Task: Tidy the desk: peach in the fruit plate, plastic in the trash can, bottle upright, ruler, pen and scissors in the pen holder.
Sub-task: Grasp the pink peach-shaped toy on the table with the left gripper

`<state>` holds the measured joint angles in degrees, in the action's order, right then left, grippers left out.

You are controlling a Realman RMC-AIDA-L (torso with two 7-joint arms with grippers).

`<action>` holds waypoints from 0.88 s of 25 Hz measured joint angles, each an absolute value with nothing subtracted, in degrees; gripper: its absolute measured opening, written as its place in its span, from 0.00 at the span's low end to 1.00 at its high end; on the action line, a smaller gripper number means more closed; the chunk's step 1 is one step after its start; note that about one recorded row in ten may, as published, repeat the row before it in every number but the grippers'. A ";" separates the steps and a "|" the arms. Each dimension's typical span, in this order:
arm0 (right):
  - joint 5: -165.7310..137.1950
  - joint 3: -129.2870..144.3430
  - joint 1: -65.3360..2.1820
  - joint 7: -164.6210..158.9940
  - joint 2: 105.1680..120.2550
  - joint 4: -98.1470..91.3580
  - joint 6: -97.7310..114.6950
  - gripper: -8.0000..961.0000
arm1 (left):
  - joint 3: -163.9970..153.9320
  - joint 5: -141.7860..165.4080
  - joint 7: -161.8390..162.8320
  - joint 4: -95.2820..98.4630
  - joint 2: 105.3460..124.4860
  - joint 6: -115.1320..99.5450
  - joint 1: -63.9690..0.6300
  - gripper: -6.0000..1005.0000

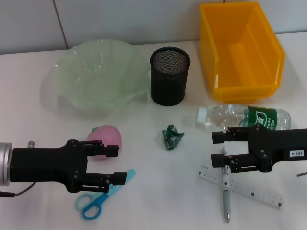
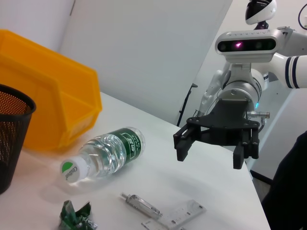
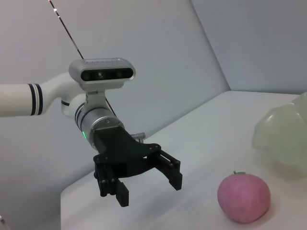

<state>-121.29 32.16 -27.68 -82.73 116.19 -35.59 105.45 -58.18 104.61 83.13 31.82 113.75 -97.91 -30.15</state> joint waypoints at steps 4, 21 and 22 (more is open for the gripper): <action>-121.28 32.16 -27.65 -82.50 116.26 -35.59 105.47 0.79 | -58.18 104.59 83.12 31.82 113.86 -97.92 -30.14 0.81; -121.28 32.17 -27.48 -82.22 116.58 -35.59 105.47 0.79 | -57.40 104.68 82.83 31.82 114.00 -98.32 -29.66 0.80; -121.28 32.15 -27.44 -82.22 116.58 -35.60 105.47 0.79 | -57.40 104.71 82.78 31.82 114.00 -98.32 -29.59 0.80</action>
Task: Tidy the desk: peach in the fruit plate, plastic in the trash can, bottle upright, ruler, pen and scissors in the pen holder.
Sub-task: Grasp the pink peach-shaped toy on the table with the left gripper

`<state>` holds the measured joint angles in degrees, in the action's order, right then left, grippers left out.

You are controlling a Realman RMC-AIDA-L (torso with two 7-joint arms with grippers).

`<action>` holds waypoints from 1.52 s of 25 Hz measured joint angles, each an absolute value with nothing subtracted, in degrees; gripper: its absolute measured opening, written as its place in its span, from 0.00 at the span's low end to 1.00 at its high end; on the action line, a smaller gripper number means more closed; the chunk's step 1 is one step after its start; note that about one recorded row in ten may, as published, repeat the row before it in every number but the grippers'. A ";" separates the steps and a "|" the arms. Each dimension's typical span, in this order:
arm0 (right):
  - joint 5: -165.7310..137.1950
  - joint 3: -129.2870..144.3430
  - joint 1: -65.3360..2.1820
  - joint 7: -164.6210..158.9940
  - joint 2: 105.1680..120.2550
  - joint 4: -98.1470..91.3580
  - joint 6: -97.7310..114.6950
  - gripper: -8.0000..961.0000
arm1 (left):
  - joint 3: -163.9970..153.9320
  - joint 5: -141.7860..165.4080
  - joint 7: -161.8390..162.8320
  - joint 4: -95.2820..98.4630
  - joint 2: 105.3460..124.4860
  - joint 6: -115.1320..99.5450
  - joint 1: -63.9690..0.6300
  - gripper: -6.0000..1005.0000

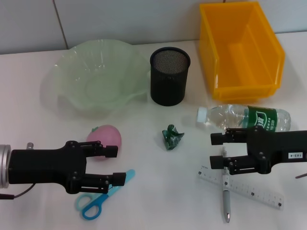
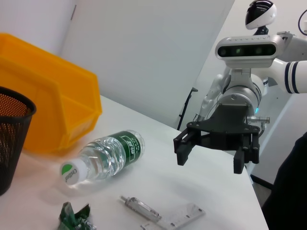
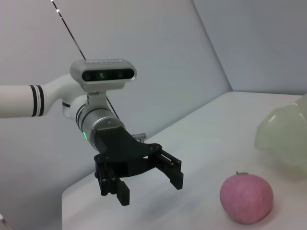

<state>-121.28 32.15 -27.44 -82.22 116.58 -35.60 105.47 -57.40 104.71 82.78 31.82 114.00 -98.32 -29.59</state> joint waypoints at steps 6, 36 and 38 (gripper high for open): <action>-121.29 32.50 -27.34 -82.23 116.66 -35.59 105.47 0.79 | -57.19 104.65 82.64 31.84 113.69 -98.42 -29.11 0.79; -121.39 32.79 -28.08 -82.27 116.19 -34.19 105.56 0.79 | -54.29 104.71 81.65 34.14 114.18 -97.66 -29.40 0.77; -121.39 32.79 -28.13 -82.27 116.19 -34.19 105.56 0.79 | -54.30 104.86 81.59 35.56 114.27 -96.82 -29.31 0.77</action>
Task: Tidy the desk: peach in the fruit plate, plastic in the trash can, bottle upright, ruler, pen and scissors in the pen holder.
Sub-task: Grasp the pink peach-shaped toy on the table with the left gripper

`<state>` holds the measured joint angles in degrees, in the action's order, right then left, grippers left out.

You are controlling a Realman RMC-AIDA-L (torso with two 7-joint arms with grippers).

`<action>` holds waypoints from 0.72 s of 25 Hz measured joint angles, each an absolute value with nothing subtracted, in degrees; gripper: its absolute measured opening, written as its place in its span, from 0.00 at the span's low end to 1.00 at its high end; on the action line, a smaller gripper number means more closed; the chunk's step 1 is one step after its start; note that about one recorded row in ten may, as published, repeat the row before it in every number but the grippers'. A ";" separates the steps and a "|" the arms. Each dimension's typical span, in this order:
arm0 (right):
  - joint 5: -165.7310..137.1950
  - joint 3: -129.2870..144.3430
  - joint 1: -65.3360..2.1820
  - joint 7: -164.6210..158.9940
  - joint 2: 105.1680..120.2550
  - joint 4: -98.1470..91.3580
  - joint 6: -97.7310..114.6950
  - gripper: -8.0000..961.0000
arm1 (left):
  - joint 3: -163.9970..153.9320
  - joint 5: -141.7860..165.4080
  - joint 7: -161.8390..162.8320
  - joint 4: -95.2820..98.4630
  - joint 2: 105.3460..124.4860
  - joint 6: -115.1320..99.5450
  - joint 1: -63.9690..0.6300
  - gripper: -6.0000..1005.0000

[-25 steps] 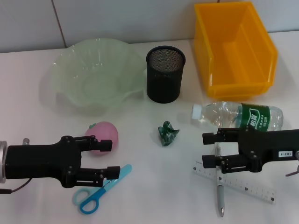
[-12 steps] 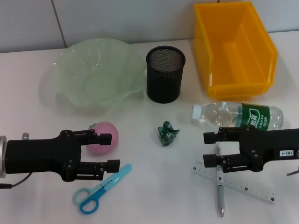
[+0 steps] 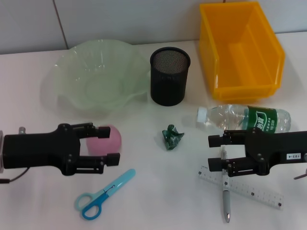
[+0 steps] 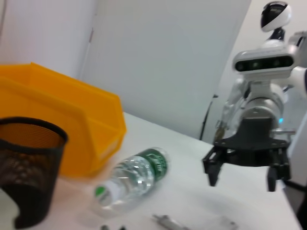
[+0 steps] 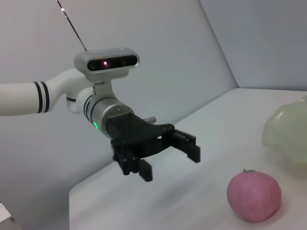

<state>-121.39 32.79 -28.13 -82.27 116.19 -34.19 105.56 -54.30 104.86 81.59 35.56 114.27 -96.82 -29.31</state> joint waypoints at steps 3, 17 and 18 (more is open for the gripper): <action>-121.39 32.79 -28.31 -82.29 116.19 -34.19 105.56 0.79 | -54.31 105.12 81.18 38.09 114.45 -94.21 -28.99 0.77; -121.32 32.67 -28.57 -82.76 115.62 -34.19 105.34 0.79 | -54.79 116.29 77.60 46.65 116.66 -83.42 -29.75 0.76; -121.32 32.66 -28.56 -82.89 115.59 -34.19 105.33 0.79 | -54.83 117.11 77.53 46.65 116.98 -82.85 -29.97 0.76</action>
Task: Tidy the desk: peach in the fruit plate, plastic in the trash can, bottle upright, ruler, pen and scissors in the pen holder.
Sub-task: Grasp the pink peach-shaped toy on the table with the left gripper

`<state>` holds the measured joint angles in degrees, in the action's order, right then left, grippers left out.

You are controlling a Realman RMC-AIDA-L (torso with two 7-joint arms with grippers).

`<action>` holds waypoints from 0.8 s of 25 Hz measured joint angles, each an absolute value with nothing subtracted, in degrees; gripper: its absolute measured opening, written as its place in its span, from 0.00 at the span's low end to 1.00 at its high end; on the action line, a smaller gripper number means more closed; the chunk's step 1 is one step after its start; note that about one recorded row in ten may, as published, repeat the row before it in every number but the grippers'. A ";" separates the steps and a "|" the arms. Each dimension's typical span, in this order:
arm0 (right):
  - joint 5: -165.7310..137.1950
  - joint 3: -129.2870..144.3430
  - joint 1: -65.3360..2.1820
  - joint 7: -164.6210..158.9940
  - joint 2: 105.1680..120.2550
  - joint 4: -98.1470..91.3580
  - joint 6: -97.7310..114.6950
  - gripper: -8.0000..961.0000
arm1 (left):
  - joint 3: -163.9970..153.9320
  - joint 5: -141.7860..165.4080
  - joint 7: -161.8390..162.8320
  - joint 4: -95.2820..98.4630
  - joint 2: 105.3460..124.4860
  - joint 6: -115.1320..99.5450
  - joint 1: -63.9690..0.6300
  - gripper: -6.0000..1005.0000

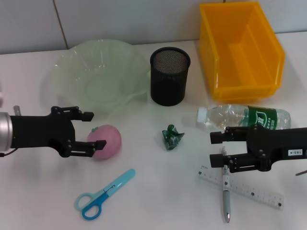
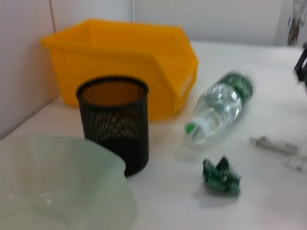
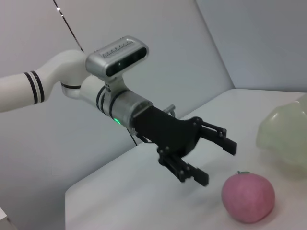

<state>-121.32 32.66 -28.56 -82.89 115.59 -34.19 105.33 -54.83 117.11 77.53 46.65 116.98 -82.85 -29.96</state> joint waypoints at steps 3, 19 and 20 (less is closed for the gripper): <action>-121.32 32.68 -28.56 -83.04 115.58 -34.18 105.45 0.79 | -54.91 119.89 77.18 46.61 117.99 -80.35 -30.68 0.75; -121.78 32.78 -28.57 -83.23 115.35 -34.19 105.56 0.79 | -56.57 120.55 73.59 38.76 118.53 -73.32 -32.54 0.74; -121.79 32.79 -28.56 -83.23 115.31 -34.19 105.60 0.79 | -56.58 120.47 73.59 38.75 118.55 -73.26 -32.47 0.74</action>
<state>-121.79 32.79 -28.56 -83.23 115.31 -34.19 105.60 -56.58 120.47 73.59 38.75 118.55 -73.26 -32.47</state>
